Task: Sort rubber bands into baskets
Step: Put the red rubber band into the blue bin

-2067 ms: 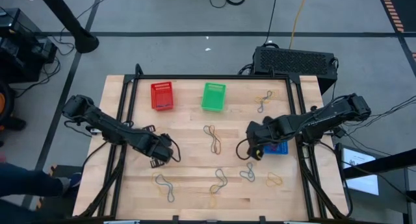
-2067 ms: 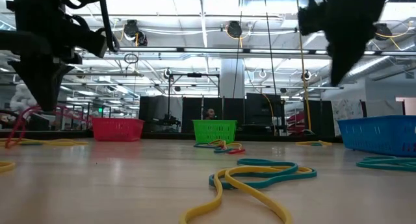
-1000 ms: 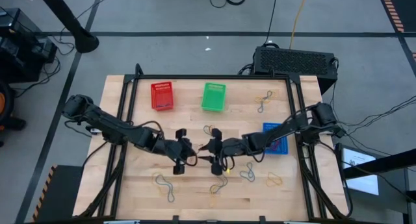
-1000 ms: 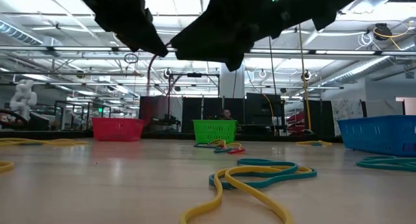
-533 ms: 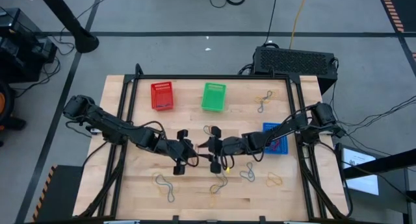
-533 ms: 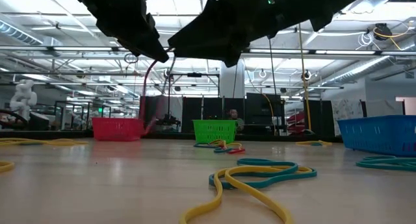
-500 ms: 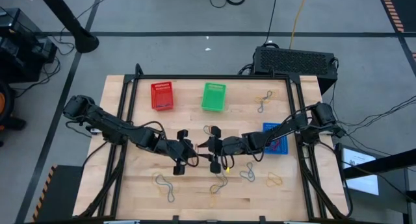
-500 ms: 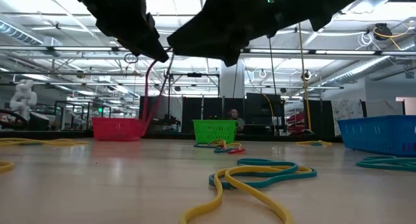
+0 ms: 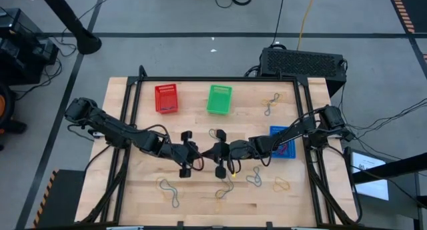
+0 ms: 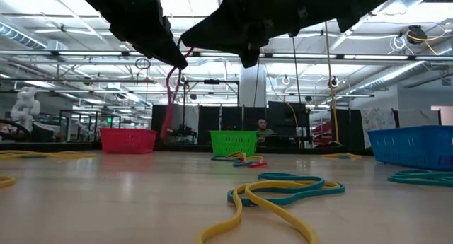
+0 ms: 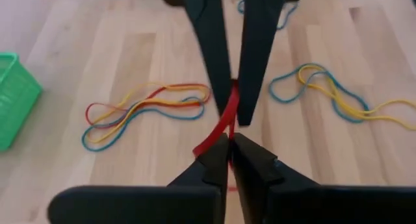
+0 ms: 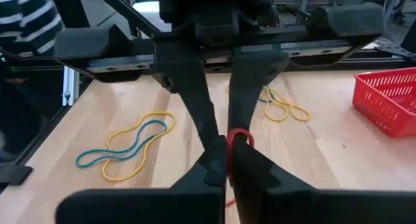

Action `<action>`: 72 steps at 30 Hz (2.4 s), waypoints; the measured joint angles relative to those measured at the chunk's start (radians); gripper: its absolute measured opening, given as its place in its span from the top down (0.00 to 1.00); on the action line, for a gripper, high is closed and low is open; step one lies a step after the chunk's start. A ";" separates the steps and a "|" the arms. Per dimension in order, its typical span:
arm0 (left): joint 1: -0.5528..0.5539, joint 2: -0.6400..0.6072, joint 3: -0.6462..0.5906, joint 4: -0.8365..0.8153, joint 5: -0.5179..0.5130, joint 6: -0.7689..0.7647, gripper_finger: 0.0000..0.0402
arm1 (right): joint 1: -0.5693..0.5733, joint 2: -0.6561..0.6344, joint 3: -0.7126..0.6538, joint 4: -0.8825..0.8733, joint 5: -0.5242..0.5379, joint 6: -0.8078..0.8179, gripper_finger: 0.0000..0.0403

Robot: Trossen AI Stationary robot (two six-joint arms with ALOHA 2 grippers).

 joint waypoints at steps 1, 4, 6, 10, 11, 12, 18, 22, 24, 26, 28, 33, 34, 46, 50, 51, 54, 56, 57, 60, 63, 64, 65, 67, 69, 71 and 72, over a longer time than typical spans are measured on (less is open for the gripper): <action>0.000 0.000 0.000 -0.016 0.000 -0.004 0.90 | 0.000 -0.002 0.000 -0.016 0.001 -0.005 0.99; -0.012 0.000 0.000 -0.093 0.000 -0.035 0.81 | 0.001 -0.019 0.000 -0.079 0.044 -0.016 1.00; -0.020 0.000 0.000 -0.154 0.000 -0.065 0.73 | 0.001 -0.034 0.000 -0.125 0.086 -0.023 1.00; -0.034 0.000 -0.027 -0.206 -0.016 -0.107 0.53 | 0.000 -0.060 0.000 -0.215 0.145 -0.025 1.00; -0.039 -0.001 -0.038 -0.220 -0.030 -0.118 0.48 | 0.000 -0.069 0.000 -0.244 0.158 -0.025 1.00; -0.044 -0.001 -0.048 -0.239 -0.047 -0.128 0.44 | 0.000 -0.081 0.000 -0.272 0.162 -0.022 1.00; -0.062 -0.023 -0.161 -0.273 -0.182 -0.189 0.28 | 0.003 -0.183 0.000 -0.530 0.253 0.060 1.00; -0.062 -0.067 -0.275 -0.229 -0.298 -0.250 0.27 | 0.023 -0.289 0.000 -0.767 0.330 0.154 1.00; -0.062 -0.076 -0.315 -0.199 -0.392 -0.253 0.27 | 0.040 -0.346 0.000 -0.914 0.374 0.227 1.00; -0.056 -0.077 -0.340 -0.201 -0.448 -0.301 0.27 | 0.057 -0.408 -0.001 -1.067 0.422 0.325 1.00; -0.048 -0.074 -0.347 -0.202 -0.440 -0.313 0.27 | 0.081 -0.472 -0.013 -1.199 0.461 0.442 1.00; -0.045 -0.073 -0.346 -0.184 -0.325 -0.340 0.27 | 0.152 -0.628 -0.115 -1.350 0.502 0.689 1.00; -0.045 -0.073 -0.346 -0.184 -0.310 -0.341 0.27 | 0.162 -0.657 -0.140 -1.354 0.508 0.724 1.00; -0.045 -0.073 -0.346 -0.185 -0.283 -0.341 0.27 | 0.220 -0.759 -0.288 -1.330 0.521 0.851 1.00; -0.045 -0.073 -0.346 -0.185 -0.282 -0.341 0.27 | 0.219 -0.764 -0.288 -1.366 0.507 0.879 1.00; -0.045 -0.073 -0.346 -0.185 -0.282 -0.341 0.27 | 0.219 -0.768 -0.288 -1.389 0.493 0.901 1.00; -0.045 -0.073 -0.346 -0.185 -0.282 -0.341 0.27 | 0.220 -0.776 -0.288 -1.470 0.450 0.981 1.00; -0.045 -0.073 -0.346 -0.185 -0.282 -0.341 0.27 | 0.220 -0.777 -0.288 -1.517 0.416 1.032 1.00; -0.045 -0.073 -0.346 -0.185 -0.282 -0.341 0.27 | 0.220 -0.777 -0.288 -1.537 0.395 1.053 1.00; -0.045 -0.073 -0.346 -0.184 -0.282 -0.341 0.27 | 0.220 -0.777 -0.288 -1.587 0.316 1.108 1.00; -0.045 -0.073 -0.346 -0.184 -0.282 -0.340 0.27 | 0.230 -0.776 -0.288 -1.628 0.244 1.134 1.00; -0.045 -0.073 -0.346 -0.184 -0.282 -0.340 0.27 | 0.234 -0.776 -0.288 -1.652 0.217 1.147 1.00; -0.045 -0.073 -0.346 -0.184 -0.282 -0.340 0.27 | 0.238 -0.777 -0.288 -1.680 0.187 1.164 1.00; -0.045 -0.073 -0.345 -0.184 -0.282 -0.340 0.27 | 0.251 -0.776 -0.288 -1.736 0.119 1.208 1.00; -0.045 -0.073 -0.345 -0.184 -0.282 -0.340 0.27 | 0.266 -0.776 -0.288 -1.779 0.056 1.232 1.00; -0.045 -0.073 -0.345 -0.183 -0.282 -0.340 0.27 | 0.277 -0.778 -0.278 -1.775 0.024 1.232 1.00; -0.045 -0.073 -0.345 -0.184 -0.282 -0.340 0.27 | 0.279 -0.778 -0.272 -1.782 -0.003 1.243 1.00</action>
